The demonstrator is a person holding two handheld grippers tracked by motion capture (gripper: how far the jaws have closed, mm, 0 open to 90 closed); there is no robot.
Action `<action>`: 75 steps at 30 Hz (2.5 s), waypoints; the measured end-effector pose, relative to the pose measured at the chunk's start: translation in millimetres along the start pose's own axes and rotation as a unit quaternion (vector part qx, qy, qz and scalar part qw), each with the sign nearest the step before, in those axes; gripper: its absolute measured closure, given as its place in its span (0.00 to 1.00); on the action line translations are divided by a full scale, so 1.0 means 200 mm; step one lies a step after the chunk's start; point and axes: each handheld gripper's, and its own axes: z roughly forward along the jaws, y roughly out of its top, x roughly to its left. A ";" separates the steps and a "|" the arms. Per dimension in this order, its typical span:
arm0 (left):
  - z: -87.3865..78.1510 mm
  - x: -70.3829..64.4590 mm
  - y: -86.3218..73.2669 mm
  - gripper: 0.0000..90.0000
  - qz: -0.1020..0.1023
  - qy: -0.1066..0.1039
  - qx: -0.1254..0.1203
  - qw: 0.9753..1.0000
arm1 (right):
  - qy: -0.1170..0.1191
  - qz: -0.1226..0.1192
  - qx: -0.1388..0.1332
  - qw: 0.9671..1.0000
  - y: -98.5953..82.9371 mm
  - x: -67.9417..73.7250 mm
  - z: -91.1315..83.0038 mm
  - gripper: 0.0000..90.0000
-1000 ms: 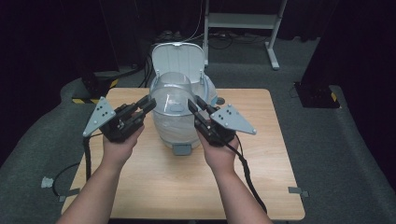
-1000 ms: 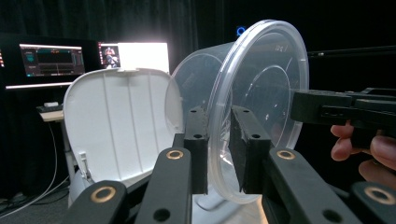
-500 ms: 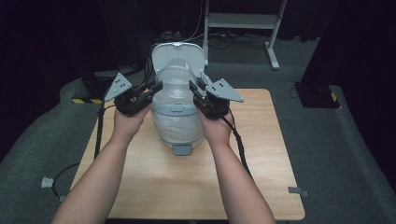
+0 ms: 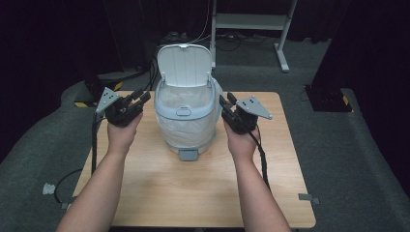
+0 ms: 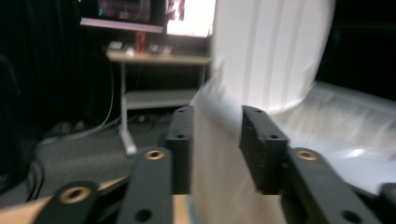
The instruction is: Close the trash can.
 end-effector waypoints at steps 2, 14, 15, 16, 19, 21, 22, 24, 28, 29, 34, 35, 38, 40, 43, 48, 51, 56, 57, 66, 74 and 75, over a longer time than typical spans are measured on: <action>0.04 0.02 -0.07 0.80 -0.003 0.002 0.025 1.000 | 0.000 -0.004 0.020 1.000 -0.06 -0.01 0.03 0.82; 0.28 0.02 -0.22 1.00 -0.008 -0.006 0.072 0.997 | 0.008 0.001 0.089 0.996 -0.27 0.00 0.28 0.97; 0.28 0.01 -0.22 1.00 -0.003 -0.014 0.073 0.997 | 0.008 -0.002 0.092 0.996 -0.27 0.01 0.29 1.00; 0.29 -0.02 -0.21 1.00 -0.015 -0.007 0.062 0.998 | 0.007 -0.004 0.091 0.996 -0.27 0.02 0.30 1.00; 0.28 -0.03 -0.22 1.00 -0.008 -0.009 0.057 0.998 | 0.012 -0.005 0.089 0.996 -0.28 0.01 0.29 1.00; 0.26 -0.05 -0.22 1.00 0.015 -0.004 0.069 0.997 | 0.008 -0.011 0.088 0.996 -0.28 0.02 0.27 1.00; 0.25 -0.06 -0.22 1.00 0.021 -0.001 0.069 0.997 | 0.007 -0.017 0.086 0.996 -0.28 0.03 0.26 1.00; 0.22 -0.08 -0.22 1.00 0.025 0.000 0.068 0.997 | 0.009 -0.016 0.083 0.996 -0.29 0.03 0.24 1.00; 0.14 -0.15 -0.25 1.00 0.030 0.002 0.061 0.998 | 0.008 -0.026 0.082 0.996 -0.30 0.04 0.17 1.00; 0.12 -0.16 -0.26 1.00 0.034 0.003 0.059 0.998 | 0.008 -0.028 0.081 0.996 -0.30 0.05 0.15 1.00; 0.01 -0.24 -0.28 1.00 0.034 0.005 0.055 0.998 | 0.012 -0.032 0.076 0.997 -0.33 0.09 0.02 1.00; -0.01 -0.25 -0.29 1.00 0.035 0.005 0.055 0.998 | 0.013 -0.031 0.074 0.997 -0.33 0.10 0.00 1.00; -0.07 -0.29 -0.30 1.00 0.037 0.003 0.051 0.998 | 0.012 -0.030 0.069 0.997 -0.35 0.12 -0.06 1.00; -0.11 -0.32 -0.31 1.00 0.043 0.006 0.049 0.998 | 0.012 -0.028 0.067 0.997 -0.35 0.12 -0.09 1.00; -0.15 -0.35 -0.33 1.00 0.043 0.006 0.047 0.998 | 0.011 -0.031 0.066 0.997 -0.36 0.14 -0.12 1.00; -0.19 -0.36 -0.34 1.00 0.035 0.003 0.044 0.998 | 0.015 -0.027 0.061 0.998 -0.37 0.16 -0.17 1.00; -0.19 -0.36 -0.33 1.00 0.041 0.006 0.048 0.998 | 0.017 -0.027 0.062 0.998 -0.38 0.16 -0.17 1.00; -0.20 -0.34 -0.32 0.99 0.037 0.018 0.054 0.998 | 0.017 -0.033 0.062 0.997 -0.36 0.15 -0.18 0.97; -0.20 -0.33 -0.31 0.98 0.031 0.018 0.053 0.998 | 0.016 -0.033 0.063 0.997 -0.36 0.15 -0.18 0.97; -0.28 -0.26 -0.26 0.89 0.017 0.007 0.052 0.998 | 0.013 -0.034 0.057 0.998 -0.33 0.13 -0.27 0.88; -0.33 -0.25 -0.22 0.83 0.025 -0.002 0.066 0.998 | 0.010 -0.035 0.055 0.998 -0.29 0.13 -0.32 0.80; -0.33 -0.26 -0.21 0.82 0.025 -0.002 0.066 0.998 | 0.010 -0.034 0.055 0.998 -0.28 0.13 -0.33 0.79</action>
